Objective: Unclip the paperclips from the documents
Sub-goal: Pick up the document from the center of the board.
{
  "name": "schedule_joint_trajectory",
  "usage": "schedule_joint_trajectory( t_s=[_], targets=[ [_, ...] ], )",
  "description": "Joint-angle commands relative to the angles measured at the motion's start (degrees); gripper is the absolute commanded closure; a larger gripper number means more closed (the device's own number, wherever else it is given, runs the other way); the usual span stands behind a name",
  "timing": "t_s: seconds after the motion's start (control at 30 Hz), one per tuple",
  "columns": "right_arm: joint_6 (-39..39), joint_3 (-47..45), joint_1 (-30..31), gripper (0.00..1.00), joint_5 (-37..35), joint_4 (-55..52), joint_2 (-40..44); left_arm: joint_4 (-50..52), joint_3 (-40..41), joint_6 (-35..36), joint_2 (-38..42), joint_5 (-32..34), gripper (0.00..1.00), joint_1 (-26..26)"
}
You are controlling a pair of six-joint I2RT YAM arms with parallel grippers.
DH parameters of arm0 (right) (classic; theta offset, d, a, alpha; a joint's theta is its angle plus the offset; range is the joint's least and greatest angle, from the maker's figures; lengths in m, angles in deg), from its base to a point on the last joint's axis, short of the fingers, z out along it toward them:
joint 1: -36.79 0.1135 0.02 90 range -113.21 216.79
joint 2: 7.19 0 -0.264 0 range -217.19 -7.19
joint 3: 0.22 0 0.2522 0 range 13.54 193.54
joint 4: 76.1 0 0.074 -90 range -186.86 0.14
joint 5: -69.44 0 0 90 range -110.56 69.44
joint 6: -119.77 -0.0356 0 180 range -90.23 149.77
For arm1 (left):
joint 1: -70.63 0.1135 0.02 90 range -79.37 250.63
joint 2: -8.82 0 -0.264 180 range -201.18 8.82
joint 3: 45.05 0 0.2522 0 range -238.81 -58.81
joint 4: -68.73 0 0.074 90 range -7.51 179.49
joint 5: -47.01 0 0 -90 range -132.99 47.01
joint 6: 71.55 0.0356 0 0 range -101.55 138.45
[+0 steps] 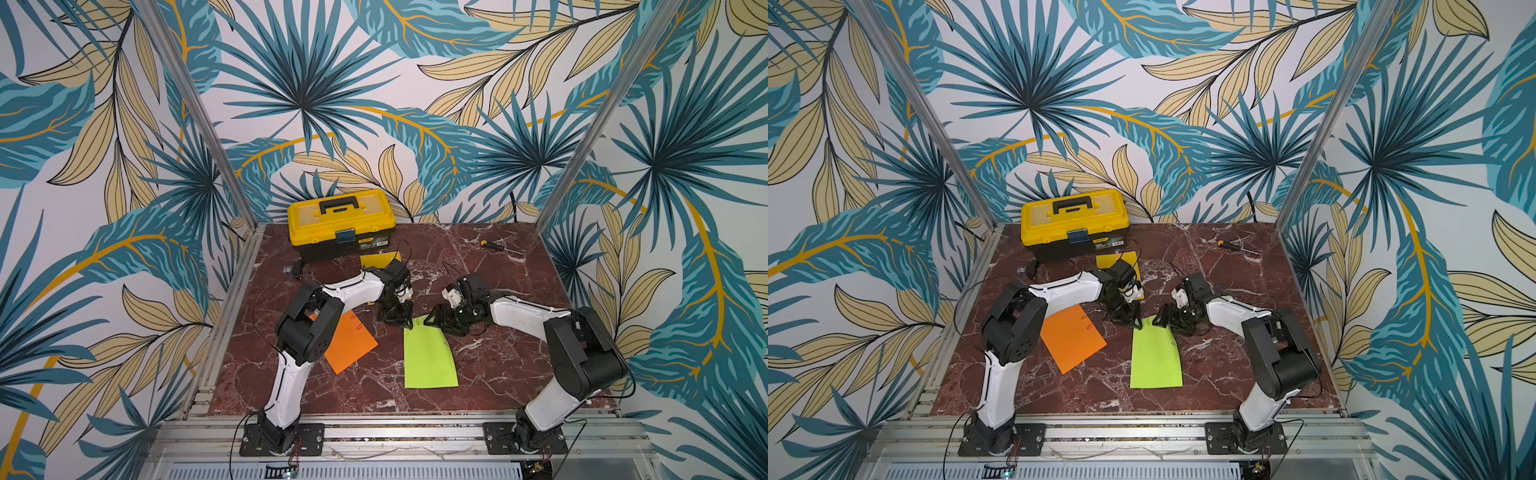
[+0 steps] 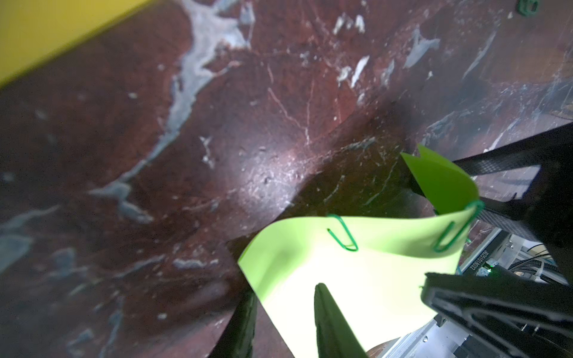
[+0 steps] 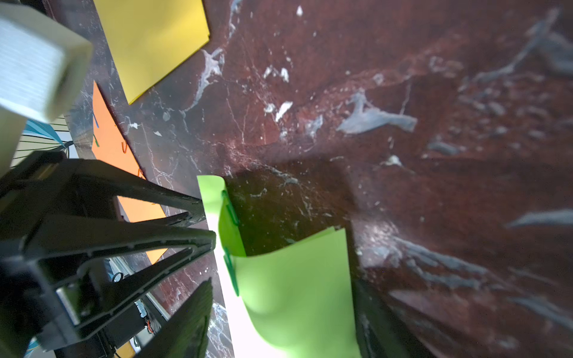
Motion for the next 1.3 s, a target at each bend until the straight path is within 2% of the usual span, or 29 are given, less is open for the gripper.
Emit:
schedule_joint_trajectory(
  t_s=[0.0,0.4,0.77,0.9,1.1,1.27],
  targets=[
    [1.5,-1.2,0.6,0.31,-0.5,-2.4,-1.5,1.6,0.8,0.5,-3.9,2.7,0.67,-0.1],
    [1.2,-1.3,2.2,0.38,-2.5,-2.5,-2.1,1.6,0.8,0.5,-4.1,2.5,0.67,-0.2],
    [1.3,-1.2,2.3,0.56,-4.7,-2.8,-1.6,1.5,1.0,0.5,-3.1,2.8,0.67,-0.1],
    [1.7,-1.3,2.2,0.62,-5.1,-2.9,-0.6,1.5,1.6,0.3,-1.3,2.2,0.65,0.7],
    [3.3,-1.2,2.2,0.63,-5.0,-3.1,1.3,0.5,2.6,1.2,3.4,2.3,0.58,2.4],
    [5.0,-1.2,2.0,0.64,-4.7,-3.6,4.7,-6.6,6.5,0.5,9.2,-2.1,0.53,5.5]
  ],
)
